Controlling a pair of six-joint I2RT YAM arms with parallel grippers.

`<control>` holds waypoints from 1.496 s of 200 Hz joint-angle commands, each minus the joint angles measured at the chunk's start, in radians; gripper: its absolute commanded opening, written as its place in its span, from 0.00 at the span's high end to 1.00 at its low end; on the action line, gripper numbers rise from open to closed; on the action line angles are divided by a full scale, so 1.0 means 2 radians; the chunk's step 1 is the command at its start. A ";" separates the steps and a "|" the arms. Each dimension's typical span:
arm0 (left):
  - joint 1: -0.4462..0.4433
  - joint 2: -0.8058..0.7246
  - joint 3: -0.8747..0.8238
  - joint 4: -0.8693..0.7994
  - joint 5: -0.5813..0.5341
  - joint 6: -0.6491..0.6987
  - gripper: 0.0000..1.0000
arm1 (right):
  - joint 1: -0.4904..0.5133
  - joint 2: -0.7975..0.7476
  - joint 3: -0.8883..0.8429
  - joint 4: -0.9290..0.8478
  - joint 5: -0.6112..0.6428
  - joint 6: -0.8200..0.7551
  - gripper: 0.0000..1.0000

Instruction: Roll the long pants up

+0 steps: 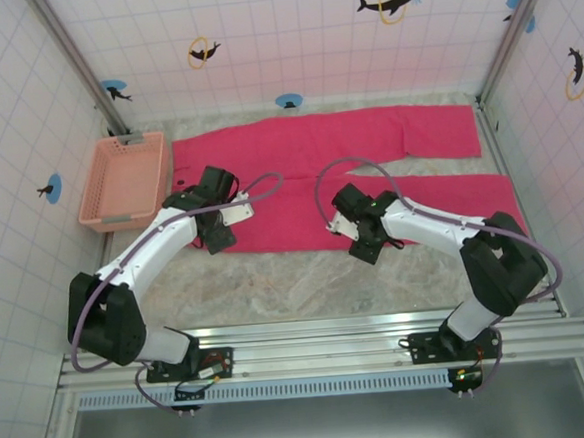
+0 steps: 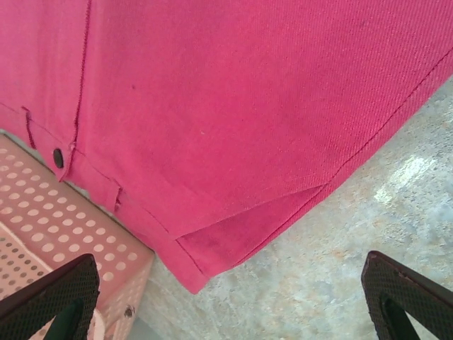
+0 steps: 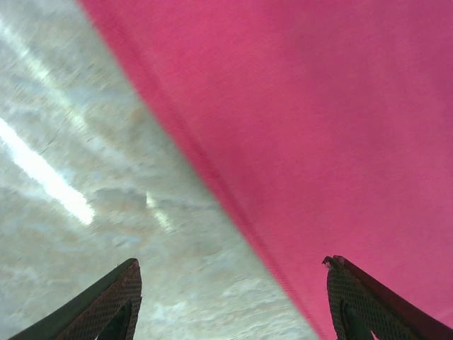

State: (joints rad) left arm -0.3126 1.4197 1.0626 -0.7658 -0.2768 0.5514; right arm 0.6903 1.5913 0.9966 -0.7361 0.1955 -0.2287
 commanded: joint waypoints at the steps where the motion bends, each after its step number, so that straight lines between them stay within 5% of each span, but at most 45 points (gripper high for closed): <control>1: -0.002 -0.010 -0.002 0.008 -0.019 0.008 0.02 | 0.004 0.015 0.009 -0.028 -0.005 0.002 0.29; 120: -0.049 0.077 -0.004 0.025 -0.053 -0.028 0.03 | 0.002 0.138 0.062 0.018 0.029 -0.001 0.45; 195: -0.074 0.128 -0.012 0.022 -0.046 -0.054 0.03 | -0.030 0.136 0.089 0.018 -0.008 -0.004 0.96; 284: -0.106 0.208 0.012 0.034 -0.051 -0.080 0.03 | -0.047 0.091 0.120 -0.006 -0.055 -0.015 1.00; 293: -0.105 0.215 0.021 0.030 -0.052 -0.083 0.07 | -0.047 0.086 0.120 -0.006 -0.058 -0.017 1.00; 299: -0.105 0.222 0.029 0.025 -0.053 -0.083 0.20 | -0.048 0.082 0.121 -0.006 -0.061 -0.018 1.00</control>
State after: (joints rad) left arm -0.5190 1.7924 1.0920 -0.7193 -0.3988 0.4152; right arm 0.6014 1.8141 1.2037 -0.7372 0.1146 -0.2527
